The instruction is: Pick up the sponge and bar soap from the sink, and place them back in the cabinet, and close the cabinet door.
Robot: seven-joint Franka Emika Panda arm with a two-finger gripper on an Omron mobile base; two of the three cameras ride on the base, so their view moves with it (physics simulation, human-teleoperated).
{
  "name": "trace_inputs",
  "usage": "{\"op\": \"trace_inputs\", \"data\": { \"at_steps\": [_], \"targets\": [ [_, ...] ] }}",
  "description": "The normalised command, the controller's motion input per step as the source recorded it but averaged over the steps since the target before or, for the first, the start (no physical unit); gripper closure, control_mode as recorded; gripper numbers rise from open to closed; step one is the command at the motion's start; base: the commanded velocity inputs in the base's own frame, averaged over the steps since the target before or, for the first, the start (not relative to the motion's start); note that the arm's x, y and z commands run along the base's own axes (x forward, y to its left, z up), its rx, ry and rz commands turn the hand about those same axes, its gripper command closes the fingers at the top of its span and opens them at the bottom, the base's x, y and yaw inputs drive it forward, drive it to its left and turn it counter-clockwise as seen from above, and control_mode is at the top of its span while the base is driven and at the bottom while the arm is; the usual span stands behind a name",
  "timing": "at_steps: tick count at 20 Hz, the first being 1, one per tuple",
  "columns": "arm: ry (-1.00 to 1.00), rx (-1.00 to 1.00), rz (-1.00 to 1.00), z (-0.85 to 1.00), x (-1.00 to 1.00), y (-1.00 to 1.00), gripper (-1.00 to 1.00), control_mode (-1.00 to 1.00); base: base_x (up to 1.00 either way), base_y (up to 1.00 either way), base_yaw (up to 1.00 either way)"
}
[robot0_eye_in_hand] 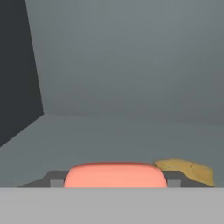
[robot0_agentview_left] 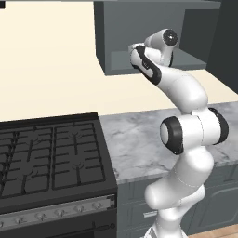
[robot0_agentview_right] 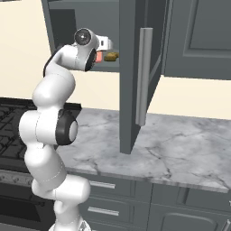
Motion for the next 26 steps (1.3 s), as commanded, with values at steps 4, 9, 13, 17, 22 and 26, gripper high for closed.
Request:
{"op": "trace_inputs", "data": {
  "at_steps": [4, 9, 13, 17, 22, 26],
  "targets": [
    [0.0, 0.0, 0.03, -0.14, 0.37, 0.0, 1.0, -1.0, 0.0, 0.0, 0.0],
    [0.0, 0.0, 0.01, -0.1, 0.19, 0.0, 1.0, -1.0, 0.0, 0.0, 0.0],
    [0.0, 0.0, 0.0, 0.0, 0.03, 0.0, -1.0, -1.0, 0.0, 0.0, 0.0],
    [0.0, 0.0, 0.0, 0.0, 0.0, 0.0, -1.0, -1.0, 0.0, 0.0, 0.0],
    [0.0, 0.0, 0.0, 0.0, 0.0, 0.0, -1.0, -1.0, 0.0, 0.0, 0.0],
    [0.0, 0.0, 0.0, 0.0, 0.0, 0.0, -1.0, -1.0, 0.0, 0.0, 0.0]
  ]
}}
